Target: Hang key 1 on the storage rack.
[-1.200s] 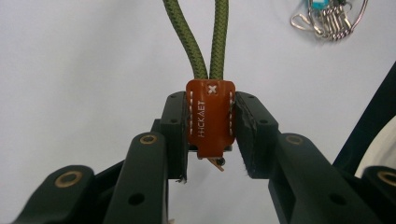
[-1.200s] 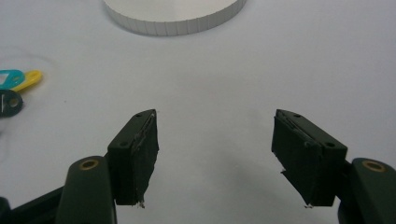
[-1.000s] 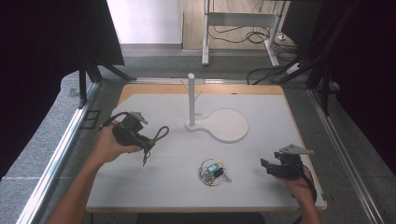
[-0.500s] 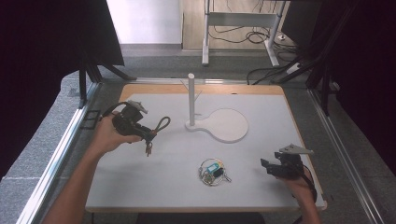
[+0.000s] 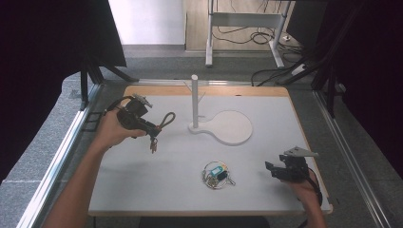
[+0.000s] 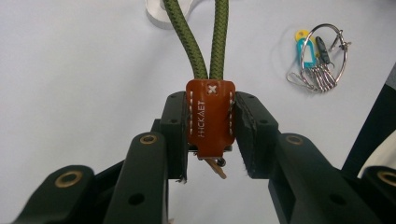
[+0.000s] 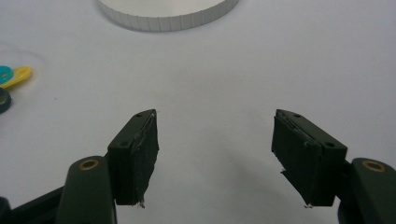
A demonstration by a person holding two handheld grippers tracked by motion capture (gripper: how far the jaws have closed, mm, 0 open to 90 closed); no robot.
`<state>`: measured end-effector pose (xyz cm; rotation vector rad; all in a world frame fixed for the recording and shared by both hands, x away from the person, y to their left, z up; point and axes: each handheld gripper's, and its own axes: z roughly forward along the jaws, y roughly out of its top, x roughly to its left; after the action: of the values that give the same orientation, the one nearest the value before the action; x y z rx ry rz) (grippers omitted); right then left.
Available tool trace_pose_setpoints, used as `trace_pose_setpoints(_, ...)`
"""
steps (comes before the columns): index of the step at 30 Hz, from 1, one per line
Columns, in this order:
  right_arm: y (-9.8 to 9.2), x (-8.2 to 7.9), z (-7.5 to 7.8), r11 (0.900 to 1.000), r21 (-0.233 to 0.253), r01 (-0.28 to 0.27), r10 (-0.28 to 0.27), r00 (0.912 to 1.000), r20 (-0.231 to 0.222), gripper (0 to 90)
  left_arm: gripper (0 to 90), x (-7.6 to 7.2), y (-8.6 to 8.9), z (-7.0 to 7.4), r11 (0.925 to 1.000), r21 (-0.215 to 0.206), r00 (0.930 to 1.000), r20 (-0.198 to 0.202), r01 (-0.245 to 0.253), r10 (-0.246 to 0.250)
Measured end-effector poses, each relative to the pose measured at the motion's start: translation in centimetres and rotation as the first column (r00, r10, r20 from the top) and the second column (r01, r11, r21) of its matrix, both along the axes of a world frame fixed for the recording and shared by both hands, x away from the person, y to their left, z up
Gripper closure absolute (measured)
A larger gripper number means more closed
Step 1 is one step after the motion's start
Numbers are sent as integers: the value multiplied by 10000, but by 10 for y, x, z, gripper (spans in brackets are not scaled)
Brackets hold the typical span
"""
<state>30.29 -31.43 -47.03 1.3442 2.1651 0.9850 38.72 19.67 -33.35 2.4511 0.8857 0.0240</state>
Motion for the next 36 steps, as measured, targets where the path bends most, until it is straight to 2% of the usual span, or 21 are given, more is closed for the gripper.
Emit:
trace_pose_setpoints(4,0,0,-1,10000,3,18,-18,10000,-14,319,669,2,-2,3,9999,84,10000,33,93,-94)
trace_pose_setpoints(21,0,1,-2,10000,-29,-26,26,10000,-89,319,668,15,-1,8,9995,-325,10000,-10,-54,54)
trace_pose_setpoints(36,1,1,-2,10000,-86,-46,46,10000,-50,318,668,30,3,12,9981,-593,9997,-225,-145,132)
